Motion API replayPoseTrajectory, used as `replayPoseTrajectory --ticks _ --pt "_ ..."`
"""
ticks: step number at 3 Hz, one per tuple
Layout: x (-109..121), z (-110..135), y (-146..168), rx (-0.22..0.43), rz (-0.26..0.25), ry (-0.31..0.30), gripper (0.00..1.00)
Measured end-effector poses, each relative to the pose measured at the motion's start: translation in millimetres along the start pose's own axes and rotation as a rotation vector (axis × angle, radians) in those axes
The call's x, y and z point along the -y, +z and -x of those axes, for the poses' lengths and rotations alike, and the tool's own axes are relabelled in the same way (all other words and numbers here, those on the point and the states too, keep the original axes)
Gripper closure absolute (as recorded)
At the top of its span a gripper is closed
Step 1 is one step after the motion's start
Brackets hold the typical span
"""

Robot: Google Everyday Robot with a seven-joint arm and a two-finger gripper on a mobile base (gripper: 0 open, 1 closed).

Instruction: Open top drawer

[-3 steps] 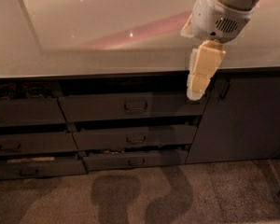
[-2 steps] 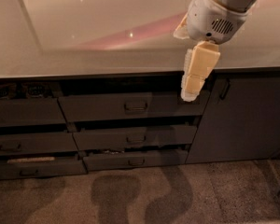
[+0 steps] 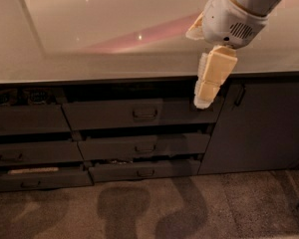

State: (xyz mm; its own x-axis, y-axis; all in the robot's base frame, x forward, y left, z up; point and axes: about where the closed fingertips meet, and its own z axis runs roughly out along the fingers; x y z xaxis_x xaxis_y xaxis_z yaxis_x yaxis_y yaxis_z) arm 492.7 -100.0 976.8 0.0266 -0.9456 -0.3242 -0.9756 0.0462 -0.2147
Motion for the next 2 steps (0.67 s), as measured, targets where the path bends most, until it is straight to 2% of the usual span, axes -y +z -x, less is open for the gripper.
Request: replayPoseTrajectory --ticks 1,2 --pt "-4 -4 22 0.069 -0.007 -0.054 0.00" --pt "-7 -6 49 0.167 0.061 -0.096 0.00"
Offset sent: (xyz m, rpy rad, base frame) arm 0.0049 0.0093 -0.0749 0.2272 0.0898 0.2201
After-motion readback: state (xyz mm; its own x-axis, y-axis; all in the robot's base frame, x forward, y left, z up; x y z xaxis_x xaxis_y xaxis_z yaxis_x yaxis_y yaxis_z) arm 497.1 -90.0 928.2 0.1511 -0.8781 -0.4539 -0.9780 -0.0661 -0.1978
